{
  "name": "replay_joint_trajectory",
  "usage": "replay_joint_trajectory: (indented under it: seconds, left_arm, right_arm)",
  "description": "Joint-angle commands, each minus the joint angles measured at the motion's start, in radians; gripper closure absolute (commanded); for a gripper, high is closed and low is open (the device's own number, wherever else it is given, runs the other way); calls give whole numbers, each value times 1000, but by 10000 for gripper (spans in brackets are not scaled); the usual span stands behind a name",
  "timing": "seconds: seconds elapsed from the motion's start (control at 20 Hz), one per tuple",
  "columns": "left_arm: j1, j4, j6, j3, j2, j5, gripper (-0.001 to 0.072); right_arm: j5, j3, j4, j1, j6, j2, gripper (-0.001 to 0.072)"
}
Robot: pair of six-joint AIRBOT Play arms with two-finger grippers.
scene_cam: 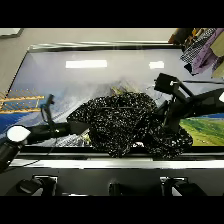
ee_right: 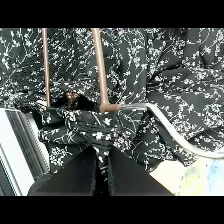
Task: Fold the clothes and pants, and hang the long-sleeved shirts on hangers.
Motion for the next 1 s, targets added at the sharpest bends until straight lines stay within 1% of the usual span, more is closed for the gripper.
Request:
replay_joint_trajectory:
  seconds: [0.0,0.1,0.2,0.25,0.3,0.35,0.5,0.65,0.75,0.95]
  left_arm:
    - [-225,295,-263,-1,-19,135,80]
    - [-370,463,-471,-1,-23,253,80]
    - [-499,633,-694,0,-58,333,80]
    - [-552,707,-786,4,-92,347,80]
    - [-592,756,-840,17,-131,348,80]
    - [-627,781,-866,43,-177,348,80]
    - [-679,792,-866,163,-315,348,80]
    - [-698,792,-866,272,-438,348,81]
    - [-702,792,-866,307,-484,348,81]
    - [-702,792,-867,312,-520,362,90]
  right_arm:
    - [-6,0,-2,0,23,1,684]
    - [-6,0,-4,0,54,1,684]
    - [-5,0,-6,0,73,1,684]
    - [-5,0,-6,0,73,1,684]
    - [-5,0,-6,0,73,1,684]
    - [-5,0,-6,0,73,1,684]
    - [-5,0,-7,0,96,1,684]
    - [-4,0,-15,0,103,1,684]
    - [-4,0,-23,0,103,1,684]
    - [-5,0,-23,0,116,1,684]
